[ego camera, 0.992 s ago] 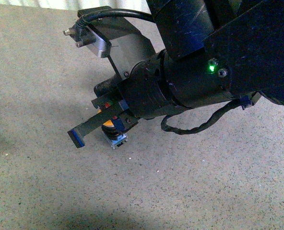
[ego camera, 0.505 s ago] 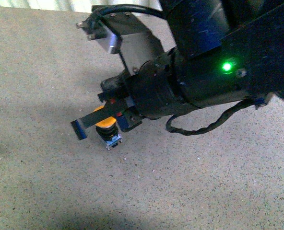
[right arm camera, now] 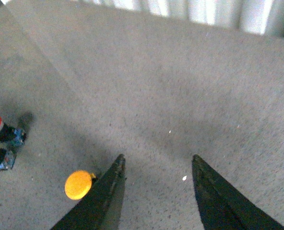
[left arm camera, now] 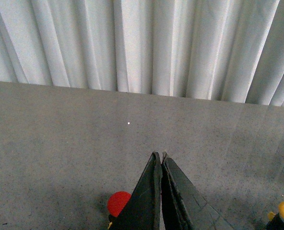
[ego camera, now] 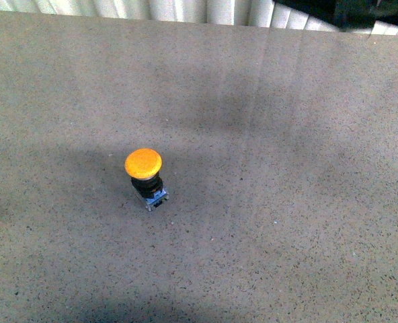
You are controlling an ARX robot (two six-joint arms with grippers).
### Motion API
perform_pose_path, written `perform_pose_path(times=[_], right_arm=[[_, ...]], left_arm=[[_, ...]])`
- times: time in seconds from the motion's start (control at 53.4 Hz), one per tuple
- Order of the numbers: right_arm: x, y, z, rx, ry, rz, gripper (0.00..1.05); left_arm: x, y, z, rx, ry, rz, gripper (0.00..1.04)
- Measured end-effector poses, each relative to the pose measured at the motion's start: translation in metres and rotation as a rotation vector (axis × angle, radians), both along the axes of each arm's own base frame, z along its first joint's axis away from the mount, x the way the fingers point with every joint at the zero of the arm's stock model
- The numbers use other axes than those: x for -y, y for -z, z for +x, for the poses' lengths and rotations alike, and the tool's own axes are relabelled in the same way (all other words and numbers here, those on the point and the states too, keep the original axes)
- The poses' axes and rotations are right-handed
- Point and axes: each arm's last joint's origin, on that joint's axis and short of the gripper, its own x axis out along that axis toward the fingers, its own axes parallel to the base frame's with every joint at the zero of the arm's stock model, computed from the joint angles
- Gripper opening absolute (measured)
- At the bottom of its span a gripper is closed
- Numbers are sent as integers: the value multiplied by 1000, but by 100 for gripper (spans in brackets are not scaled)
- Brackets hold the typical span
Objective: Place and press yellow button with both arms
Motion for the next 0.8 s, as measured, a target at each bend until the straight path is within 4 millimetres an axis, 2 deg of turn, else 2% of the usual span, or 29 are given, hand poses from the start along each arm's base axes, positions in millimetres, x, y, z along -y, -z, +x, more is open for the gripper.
perform_pose_path(times=[0.019, 0.056, 0.094, 0.15, 0.281, 0.487, 0.805], right_arm=[[1, -2, 0, 28, 28, -11, 43], [1, -3, -1, 128, 112, -37, 39], [5, -1, -6, 248, 241, -59, 31], [13, 6, -16, 336, 368, -72, 23], [35, 17, -40, 407, 465, -69, 1], [56, 28, -72, 418, 470, -80, 1], [74, 42, -111, 414, 465, -80, 1]], left_arm=[[0, 0, 0, 0, 0, 0, 1], [0, 0, 0, 0, 0, 0, 1], [0, 0, 0, 0, 3, 0, 1], [0, 0, 0, 0, 2, 0, 1], [0, 0, 0, 0, -1, 0, 1], [0, 0, 0, 0, 1, 0, 1], [0, 0, 0, 0, 0, 0, 1]])
